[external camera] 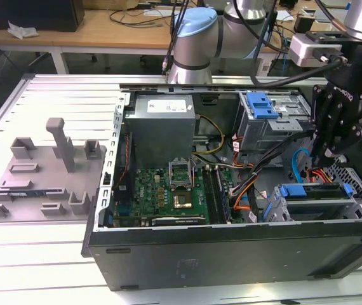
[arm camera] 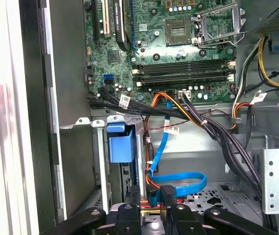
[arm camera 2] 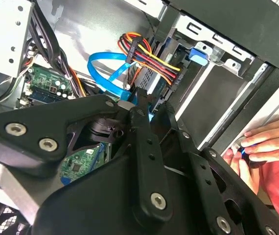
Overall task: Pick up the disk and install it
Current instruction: 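Insert the second disk wire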
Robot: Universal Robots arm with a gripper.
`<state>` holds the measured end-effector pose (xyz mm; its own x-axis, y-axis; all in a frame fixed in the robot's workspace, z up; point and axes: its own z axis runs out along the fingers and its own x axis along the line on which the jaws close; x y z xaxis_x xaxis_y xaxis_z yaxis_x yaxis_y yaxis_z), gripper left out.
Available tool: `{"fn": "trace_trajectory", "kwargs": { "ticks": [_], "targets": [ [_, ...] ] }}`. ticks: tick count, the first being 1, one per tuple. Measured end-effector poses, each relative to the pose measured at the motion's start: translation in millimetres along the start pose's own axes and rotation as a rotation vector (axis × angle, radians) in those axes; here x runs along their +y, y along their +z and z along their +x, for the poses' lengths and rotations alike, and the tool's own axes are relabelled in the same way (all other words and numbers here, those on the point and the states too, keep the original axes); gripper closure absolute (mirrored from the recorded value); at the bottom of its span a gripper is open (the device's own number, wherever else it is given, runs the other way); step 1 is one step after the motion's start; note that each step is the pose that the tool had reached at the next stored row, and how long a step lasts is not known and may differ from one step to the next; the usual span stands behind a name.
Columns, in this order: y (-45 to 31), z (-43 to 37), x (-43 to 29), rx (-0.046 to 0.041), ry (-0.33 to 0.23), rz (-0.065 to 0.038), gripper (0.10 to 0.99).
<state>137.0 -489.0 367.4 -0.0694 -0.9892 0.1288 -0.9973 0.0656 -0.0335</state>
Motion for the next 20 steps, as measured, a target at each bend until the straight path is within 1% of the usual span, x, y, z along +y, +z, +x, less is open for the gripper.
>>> {"fn": "trace_trajectory", "kwargs": {
  "ticks": [6,8,10,20],
  "targets": [
    [2.4,-0.3,0.1,0.001,0.028,-0.004,0.78],
    [2.8,-0.3,0.1,0.0011,0.033,-0.004,0.796],
    [3.2,-0.4,0.1,0.0014,0.039,-0.005,0.925],
    [3.7,-0.4,0.2,0.0014,0.048,-0.006,0.925]
  ]
}}
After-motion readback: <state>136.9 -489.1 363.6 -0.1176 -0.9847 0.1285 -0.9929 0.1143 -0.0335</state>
